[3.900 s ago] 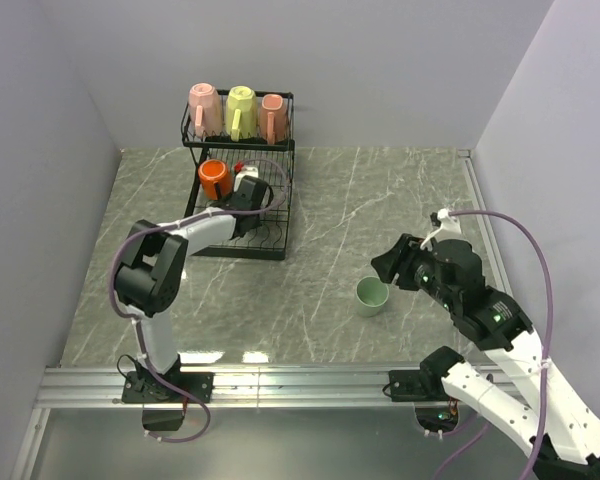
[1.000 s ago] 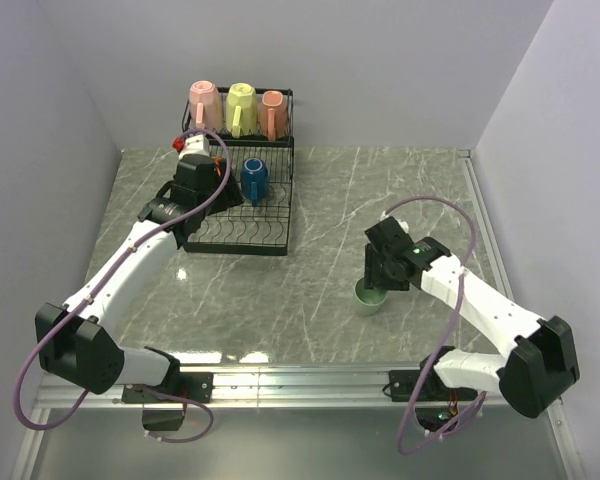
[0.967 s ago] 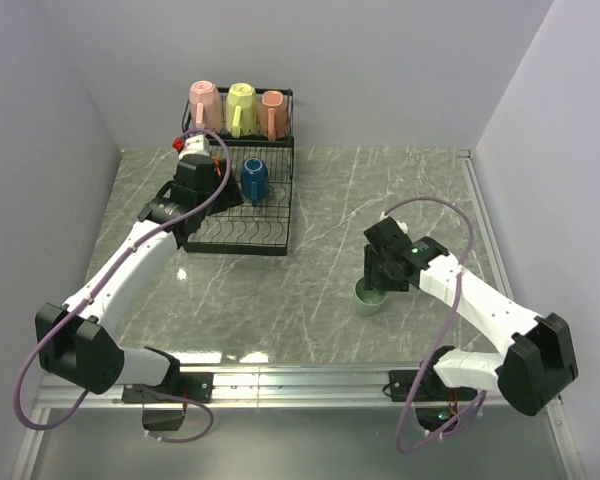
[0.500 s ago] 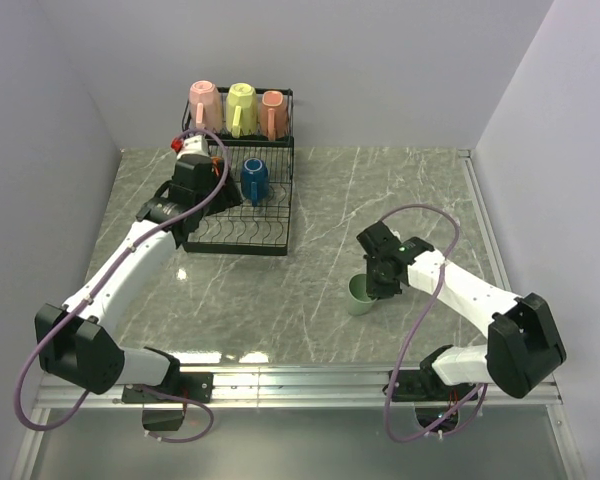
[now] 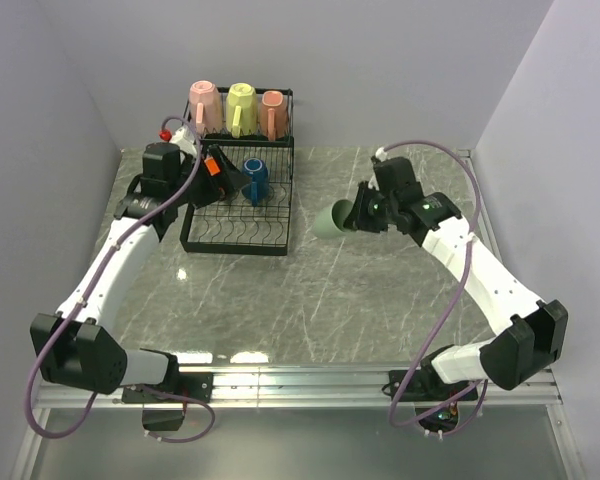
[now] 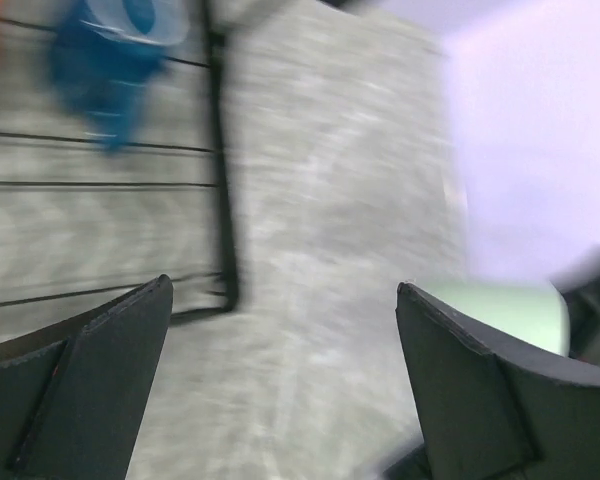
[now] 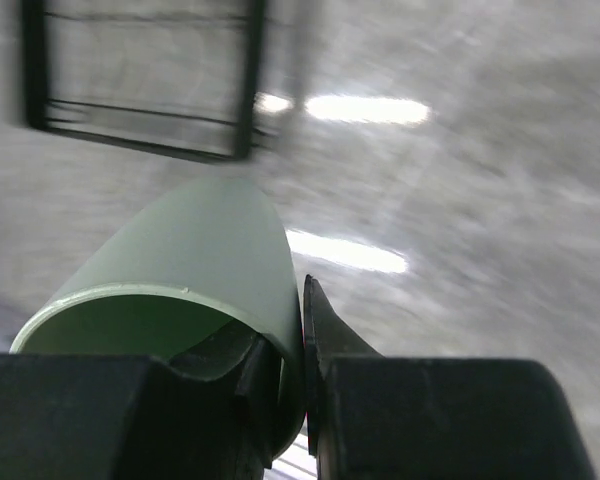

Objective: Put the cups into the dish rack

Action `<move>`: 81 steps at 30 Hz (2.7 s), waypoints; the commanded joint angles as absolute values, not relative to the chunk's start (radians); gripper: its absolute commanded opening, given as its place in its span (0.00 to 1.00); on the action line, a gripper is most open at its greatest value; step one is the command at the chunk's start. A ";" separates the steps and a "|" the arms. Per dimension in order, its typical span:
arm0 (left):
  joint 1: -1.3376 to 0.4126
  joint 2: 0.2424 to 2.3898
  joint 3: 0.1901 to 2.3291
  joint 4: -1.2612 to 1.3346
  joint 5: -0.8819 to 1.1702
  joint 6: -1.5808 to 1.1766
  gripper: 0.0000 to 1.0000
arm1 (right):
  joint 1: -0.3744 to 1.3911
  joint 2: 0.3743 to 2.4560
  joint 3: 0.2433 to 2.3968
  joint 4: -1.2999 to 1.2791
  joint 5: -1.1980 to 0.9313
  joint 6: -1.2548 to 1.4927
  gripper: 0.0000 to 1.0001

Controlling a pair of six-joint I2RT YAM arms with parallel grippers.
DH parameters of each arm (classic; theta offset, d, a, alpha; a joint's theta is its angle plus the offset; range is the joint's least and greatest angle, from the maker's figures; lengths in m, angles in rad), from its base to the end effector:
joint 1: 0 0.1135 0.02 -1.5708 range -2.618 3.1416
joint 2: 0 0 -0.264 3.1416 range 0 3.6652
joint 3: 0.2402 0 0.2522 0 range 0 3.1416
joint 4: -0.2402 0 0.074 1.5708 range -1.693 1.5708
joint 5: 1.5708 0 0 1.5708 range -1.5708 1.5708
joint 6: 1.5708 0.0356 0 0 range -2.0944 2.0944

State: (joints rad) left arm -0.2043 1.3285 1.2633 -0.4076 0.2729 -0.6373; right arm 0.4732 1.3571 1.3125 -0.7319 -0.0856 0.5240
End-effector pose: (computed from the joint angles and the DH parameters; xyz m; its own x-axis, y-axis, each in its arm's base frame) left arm 0.2932 -0.0705 0.3644 -0.6144 -0.4579 -0.6425 0.0806 0.7737 -0.6284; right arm 0.2563 0.1346 0.3438 -0.7944 0.1533 -0.5877 -0.1280 0.9036 0.4088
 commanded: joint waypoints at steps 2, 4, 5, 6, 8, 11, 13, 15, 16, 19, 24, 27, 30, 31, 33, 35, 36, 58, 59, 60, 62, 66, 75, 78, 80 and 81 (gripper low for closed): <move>-0.193 1.243 1.142 -0.114 0.667 -0.781 0.99 | 0.423 1.342 1.341 -0.464 -0.429 0.621 0.00; -0.192 1.224 1.091 0.071 0.791 -0.879 0.99 | 0.404 1.342 1.312 -0.359 -0.602 0.720 0.00; -0.192 1.221 1.036 0.131 0.829 -0.917 0.99 | 0.400 1.350 1.301 -0.254 -0.659 0.757 0.00; -0.192 1.218 1.008 0.214 0.865 -1.001 0.99 | 0.397 1.357 1.287 -0.203 -0.743 0.794 0.00; -0.192 1.207 0.930 0.397 0.925 -1.076 0.99 | 0.397 1.382 1.279 -0.068 -0.813 0.896 0.00; -0.193 1.189 0.849 0.547 0.937 -1.210 0.99 | 0.397 1.403 1.249 0.091 -0.882 1.017 0.00; -0.193 1.175 0.812 0.615 0.933 -1.255 0.99 | 0.397 1.413 1.232 0.147 -0.903 1.081 0.00; -0.195 1.170 0.753 0.786 0.925 -1.361 0.99 | 0.399 1.422 1.209 0.218 -0.911 1.120 0.00; -0.196 1.175 0.738 0.846 0.925 -1.400 0.99 | 0.397 1.425 1.201 0.238 -0.914 1.147 0.00; -0.196 1.180 0.706 1.024 0.917 -1.508 0.99 | 0.399 1.430 1.178 0.276 -0.917 1.173 0.00; -0.196 1.146 0.693 1.042 0.904 -1.528 0.99 | 0.387 1.436 1.172 0.302 -0.893 1.206 0.00; -0.202 1.137 0.692 1.036 0.897 -1.526 0.99 | 0.390 1.457 1.195 0.296 -0.908 1.206 0.00; -0.222 1.141 0.706 0.976 0.888 -1.477 0.99 | 0.399 1.465 1.204 0.281 -0.907 1.197 0.00; -0.230 1.143 0.710 0.948 0.873 -1.467 0.99 | 0.413 1.465 1.204 0.276 -0.908 1.189 0.00; -0.258 1.149 0.716 0.939 0.850 -1.450 0.99 | 0.425 1.463 1.198 0.262 -0.907 1.180 0.00; -0.293 1.163 0.730 0.914 0.819 -1.440 0.99 | 0.446 1.460 1.192 0.247 -0.904 1.163 0.00; -0.305 1.172 0.738 0.888 0.812 -1.416 0.99 | 0.455 1.457 1.184 0.245 -0.902 1.160 0.00; -0.356 1.105 0.750 0.719 0.692 -1.322 0.12 | 0.494 1.405 1.089 0.213 -0.885 1.097 0.00; -0.354 1.098 0.747 0.695 0.684 -1.315 0.01 | 0.494 1.407 1.088 0.210 -0.884 1.098 0.00; -0.354 1.083 0.746 0.678 0.680 -1.307 0.01 | 0.494 1.408 1.091 0.206 -0.884 1.092 0.00; -0.354 1.066 0.759 0.582 0.663 -1.261 0.00 | 0.492 1.413 1.098 0.158 -0.876 1.075 0.15; -0.344 1.046 0.859 0.222 0.591 -1.080 0.00 | 0.469 1.393 1.127 -0.009 -0.815 0.947 0.84; -0.279 1.144 1.119 -0.328 0.319 -0.724 0.00 | 0.353 1.289 1.066 -0.418 -0.579 0.727 0.87; -0.278 1.242 1.258 -0.521 0.168 -0.595 0.00 | 0.331 1.325 1.074 -0.558 -0.533 0.645 0.84; -0.279 1.293 1.344 -0.619 0.065 -0.525 0.01 | 0.327 1.330 1.059 -0.600 -0.525 0.618 0.82; -0.279 1.339 1.365 -0.639 0.022 -0.505 0.00 | 0.325 1.328 1.049 -0.604 -0.525 0.608 0.82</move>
